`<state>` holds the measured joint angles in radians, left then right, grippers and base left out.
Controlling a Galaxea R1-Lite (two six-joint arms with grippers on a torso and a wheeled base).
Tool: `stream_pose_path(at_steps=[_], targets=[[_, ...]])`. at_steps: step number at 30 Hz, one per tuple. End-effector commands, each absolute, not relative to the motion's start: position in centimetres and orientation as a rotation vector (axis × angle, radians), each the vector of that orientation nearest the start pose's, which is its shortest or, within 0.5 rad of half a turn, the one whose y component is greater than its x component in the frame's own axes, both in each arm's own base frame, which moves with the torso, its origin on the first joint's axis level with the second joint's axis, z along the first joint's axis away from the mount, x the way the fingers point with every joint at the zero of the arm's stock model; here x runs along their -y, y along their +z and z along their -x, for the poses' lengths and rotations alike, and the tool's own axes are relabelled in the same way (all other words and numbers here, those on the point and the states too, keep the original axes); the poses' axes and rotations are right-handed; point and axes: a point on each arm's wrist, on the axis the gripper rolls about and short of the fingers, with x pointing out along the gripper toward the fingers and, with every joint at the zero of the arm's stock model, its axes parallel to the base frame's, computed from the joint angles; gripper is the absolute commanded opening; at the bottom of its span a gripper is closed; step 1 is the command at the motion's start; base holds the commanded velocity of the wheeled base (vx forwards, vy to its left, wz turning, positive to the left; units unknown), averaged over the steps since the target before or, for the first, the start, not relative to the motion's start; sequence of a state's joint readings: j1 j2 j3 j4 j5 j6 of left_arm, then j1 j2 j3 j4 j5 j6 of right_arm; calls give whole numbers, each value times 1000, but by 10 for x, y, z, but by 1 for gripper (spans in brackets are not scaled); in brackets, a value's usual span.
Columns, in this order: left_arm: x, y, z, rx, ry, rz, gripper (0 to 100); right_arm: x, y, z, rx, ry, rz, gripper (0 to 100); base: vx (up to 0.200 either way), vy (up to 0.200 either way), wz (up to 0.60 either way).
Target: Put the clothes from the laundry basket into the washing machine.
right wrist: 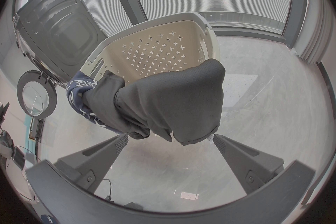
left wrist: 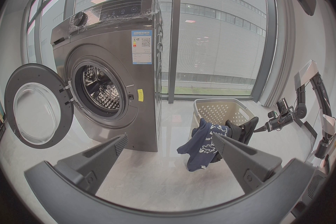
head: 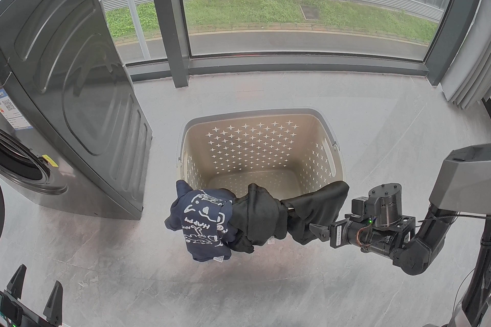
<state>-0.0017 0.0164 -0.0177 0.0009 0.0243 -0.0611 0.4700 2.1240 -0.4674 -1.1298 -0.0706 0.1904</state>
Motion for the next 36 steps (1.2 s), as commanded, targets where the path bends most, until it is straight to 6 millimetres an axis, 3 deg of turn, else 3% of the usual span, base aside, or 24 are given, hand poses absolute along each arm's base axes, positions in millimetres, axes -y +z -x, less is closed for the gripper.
stream_pose_path(at_steps=[1, 7, 8, 21, 30, 36], targets=[[-1, 76, 22, -8, 23, 61, 100, -137, 16, -284, -541, 327, -37, 100, 0, 0, 0], [-1, 76, 22, -7, 23, 61, 100, -140, 18, -289, -508, 333, -44, 100, 0, 0, 0], [-1, 76, 22, -7, 23, 61, 100, -140, 18, -289, -508, 333, -44, 0, 0, 0, 0], [-1, 76, 22, -7, 23, 63, 100, -151, 26, -274, -462, 390, -46, 0, 0, 0, 0], [-1, 77, 22, -5, 23, 61, 100, -143, 65, -245, -375, 425, -69, 0, 0, 0, 0], [-1, 77, 22, -5, 23, 61, 100, -139, 59, -239, -404, 421, -61, 0, 0, 0, 0]])
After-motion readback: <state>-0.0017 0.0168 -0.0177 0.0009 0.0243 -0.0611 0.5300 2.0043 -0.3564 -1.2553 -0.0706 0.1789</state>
